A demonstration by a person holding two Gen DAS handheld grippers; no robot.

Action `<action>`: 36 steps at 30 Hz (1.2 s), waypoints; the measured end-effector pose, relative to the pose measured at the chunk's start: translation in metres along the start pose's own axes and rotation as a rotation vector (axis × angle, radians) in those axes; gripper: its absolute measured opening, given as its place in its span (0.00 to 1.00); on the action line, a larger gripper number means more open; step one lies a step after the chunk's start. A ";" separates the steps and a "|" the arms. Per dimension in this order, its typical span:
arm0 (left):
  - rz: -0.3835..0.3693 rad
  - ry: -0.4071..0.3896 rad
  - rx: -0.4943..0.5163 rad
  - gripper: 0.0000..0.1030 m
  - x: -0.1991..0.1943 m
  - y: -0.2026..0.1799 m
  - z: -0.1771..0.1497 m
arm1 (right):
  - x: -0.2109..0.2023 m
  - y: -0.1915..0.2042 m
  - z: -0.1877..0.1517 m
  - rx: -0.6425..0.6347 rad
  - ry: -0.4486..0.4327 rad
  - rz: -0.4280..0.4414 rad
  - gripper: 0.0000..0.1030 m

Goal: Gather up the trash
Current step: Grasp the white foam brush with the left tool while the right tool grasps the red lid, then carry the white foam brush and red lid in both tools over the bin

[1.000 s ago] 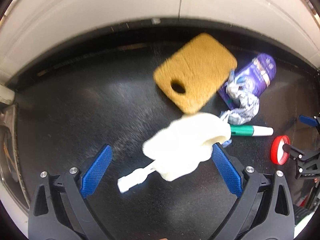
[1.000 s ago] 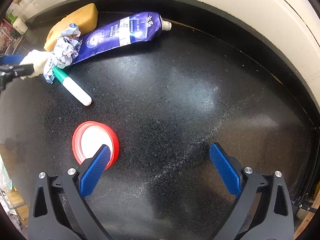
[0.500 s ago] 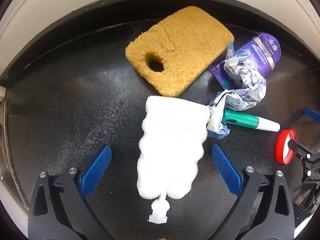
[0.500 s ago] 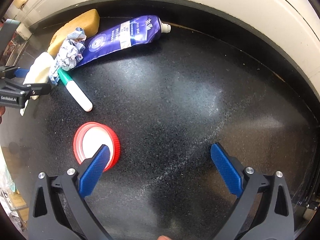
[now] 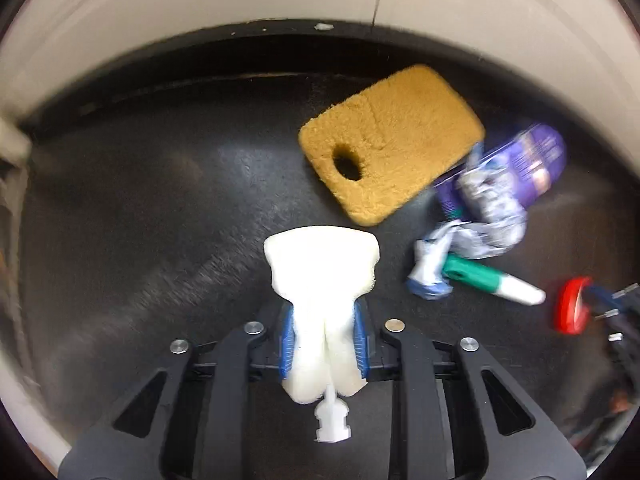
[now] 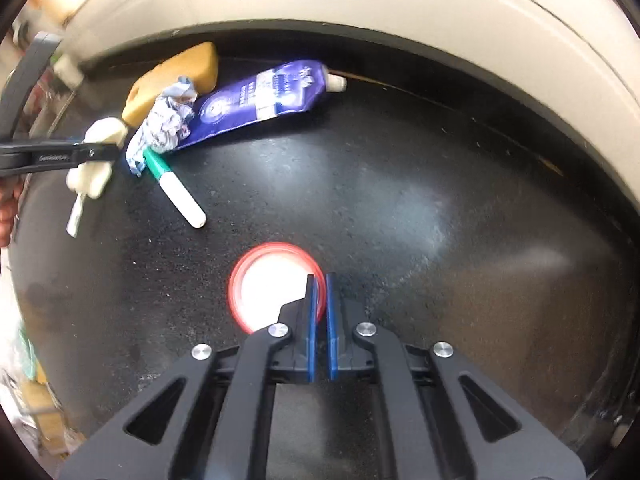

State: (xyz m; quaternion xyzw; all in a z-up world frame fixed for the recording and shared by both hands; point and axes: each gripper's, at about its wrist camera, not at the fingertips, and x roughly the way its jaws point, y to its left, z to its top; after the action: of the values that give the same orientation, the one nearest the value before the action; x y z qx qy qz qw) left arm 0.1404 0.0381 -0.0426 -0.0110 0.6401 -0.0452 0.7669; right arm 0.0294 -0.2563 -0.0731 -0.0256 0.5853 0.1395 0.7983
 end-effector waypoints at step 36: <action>0.196 -0.210 -0.795 0.18 -0.176 0.225 -0.444 | -0.099 0.352 -0.090 -0.756 -0.012 0.325 0.05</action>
State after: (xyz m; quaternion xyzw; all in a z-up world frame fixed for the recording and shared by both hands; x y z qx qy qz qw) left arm -0.3150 0.2951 0.0332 -0.2494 0.5242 0.2797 0.7647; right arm -0.1701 0.0444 0.0349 -0.2234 0.4845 0.4693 0.7036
